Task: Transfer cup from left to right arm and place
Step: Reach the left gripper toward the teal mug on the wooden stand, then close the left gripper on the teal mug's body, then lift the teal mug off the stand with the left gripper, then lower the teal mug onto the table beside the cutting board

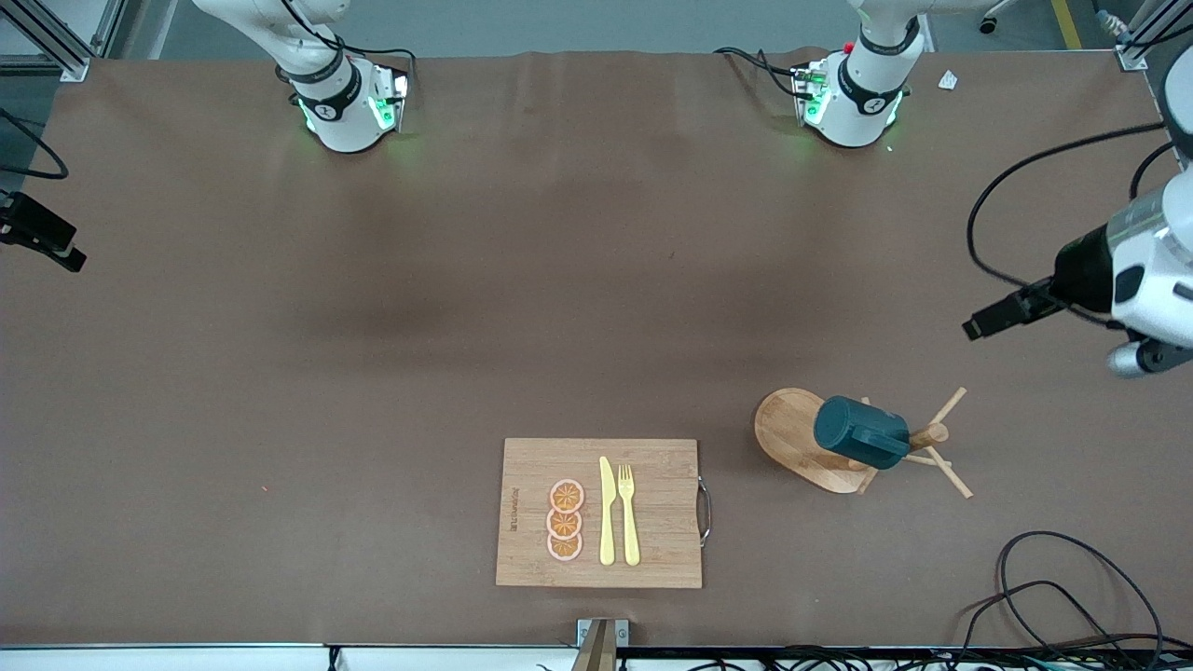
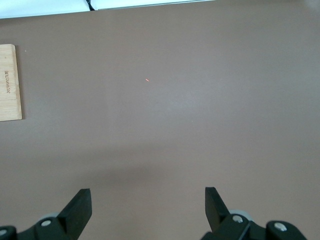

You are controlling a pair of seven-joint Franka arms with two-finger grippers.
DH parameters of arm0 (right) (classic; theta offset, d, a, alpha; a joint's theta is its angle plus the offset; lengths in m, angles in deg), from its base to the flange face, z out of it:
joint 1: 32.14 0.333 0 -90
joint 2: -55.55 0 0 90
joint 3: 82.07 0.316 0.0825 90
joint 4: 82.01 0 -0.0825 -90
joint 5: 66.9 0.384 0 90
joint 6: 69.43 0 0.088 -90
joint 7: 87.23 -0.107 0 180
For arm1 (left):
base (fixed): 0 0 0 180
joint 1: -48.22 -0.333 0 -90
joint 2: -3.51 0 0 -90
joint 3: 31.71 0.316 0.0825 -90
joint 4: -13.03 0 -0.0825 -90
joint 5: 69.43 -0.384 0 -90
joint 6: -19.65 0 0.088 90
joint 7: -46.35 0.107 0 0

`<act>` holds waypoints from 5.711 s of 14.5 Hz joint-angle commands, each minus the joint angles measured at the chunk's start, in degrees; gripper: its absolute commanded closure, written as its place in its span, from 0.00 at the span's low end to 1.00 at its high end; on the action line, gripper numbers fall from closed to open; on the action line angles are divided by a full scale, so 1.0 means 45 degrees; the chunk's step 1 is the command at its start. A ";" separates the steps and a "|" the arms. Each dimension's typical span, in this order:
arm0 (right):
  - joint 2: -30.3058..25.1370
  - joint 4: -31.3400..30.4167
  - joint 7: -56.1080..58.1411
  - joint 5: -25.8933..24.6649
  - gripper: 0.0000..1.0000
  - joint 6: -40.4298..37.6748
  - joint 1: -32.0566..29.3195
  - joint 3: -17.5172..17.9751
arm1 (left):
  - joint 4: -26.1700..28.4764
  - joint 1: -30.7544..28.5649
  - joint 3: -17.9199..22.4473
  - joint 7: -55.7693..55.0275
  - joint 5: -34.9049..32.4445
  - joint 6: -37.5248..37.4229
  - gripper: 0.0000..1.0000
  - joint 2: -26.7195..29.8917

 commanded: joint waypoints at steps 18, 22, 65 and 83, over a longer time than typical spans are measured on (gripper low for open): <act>-0.0166 -0.0203 0.0185 0.0280 0.00 0.0048 -0.0295 0.0152 | -0.0431 0.0600 -0.0112 -1.0056 0.3035 0.5115 0.00 -0.3828; -0.0166 -0.0203 0.0185 0.0280 0.00 0.0048 -0.0295 0.0152 | -0.0412 0.0619 -0.0112 -1.0056 0.3054 0.5115 0.00 -0.3945; 0.0010 -0.0144 0.0244 0.0280 0.00 0.0009 -0.0451 0.0133 | -0.0470 0.7493 -0.1382 -1.5834 -0.7293 0.5135 0.45 -0.5232; 0.1865 -0.0203 -0.0278 0.1002 0.00 -0.0011 -0.0334 0.0230 | 0.0172 1.2121 -0.1284 -2.2283 -2.1016 0.3205 0.47 -0.8748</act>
